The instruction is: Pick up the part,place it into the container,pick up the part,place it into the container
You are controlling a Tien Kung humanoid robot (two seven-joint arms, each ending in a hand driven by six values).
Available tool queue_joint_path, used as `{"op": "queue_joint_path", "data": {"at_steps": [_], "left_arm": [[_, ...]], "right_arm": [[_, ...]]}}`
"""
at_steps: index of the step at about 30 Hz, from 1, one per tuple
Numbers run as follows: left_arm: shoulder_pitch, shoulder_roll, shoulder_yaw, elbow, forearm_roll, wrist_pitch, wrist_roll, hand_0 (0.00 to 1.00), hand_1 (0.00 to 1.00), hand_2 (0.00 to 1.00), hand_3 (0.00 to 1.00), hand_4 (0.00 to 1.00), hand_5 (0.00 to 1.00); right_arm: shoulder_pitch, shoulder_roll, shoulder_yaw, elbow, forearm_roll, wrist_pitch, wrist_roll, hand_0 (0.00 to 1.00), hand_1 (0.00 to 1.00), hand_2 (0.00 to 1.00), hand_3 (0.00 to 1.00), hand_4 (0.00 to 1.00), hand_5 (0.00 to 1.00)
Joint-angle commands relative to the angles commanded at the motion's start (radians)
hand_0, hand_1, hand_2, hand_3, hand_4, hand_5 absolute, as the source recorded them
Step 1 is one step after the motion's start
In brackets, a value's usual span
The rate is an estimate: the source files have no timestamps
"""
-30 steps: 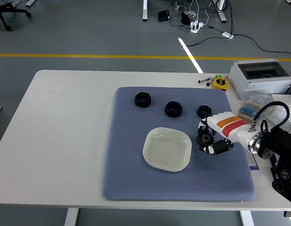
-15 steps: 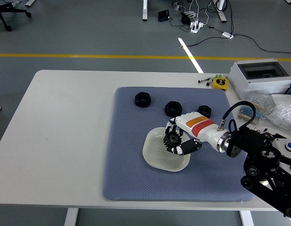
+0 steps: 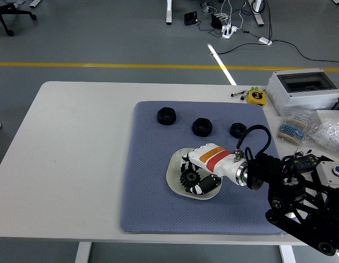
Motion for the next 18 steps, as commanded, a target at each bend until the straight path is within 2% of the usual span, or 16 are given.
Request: {"op": "queue_joint_path", "data": {"at_steps": [1,9,18], "left_arm": [[0.0,0.0,0.001,0.0,-0.001,0.0,-0.001,0.661,0.533,0.567,0.563,0.641,0.612],[-0.001,0.0,0.002,0.0,-0.003,0.001,-0.001,0.661,0.534,0.566,0.563,0.641,0.611],[-0.003,0.0,0.005,0.001,-0.008,0.003,-0.002,0.661,0.533,0.565,0.564,0.641,0.611]], "right_arm": [[0.0,-0.001,0.001,0.001,-0.003,-0.001,0.004,0.511,0.625,0.76,0.855,0.929,0.276],[0.0,-0.01,0.013,0.012,-0.01,-0.014,0.015,0.531,0.636,0.778,0.867,0.942,0.259],[0.001,-0.034,0.091,-0.004,-0.014,-0.071,0.0,0.517,0.627,0.764,0.843,0.928,0.262]]}}
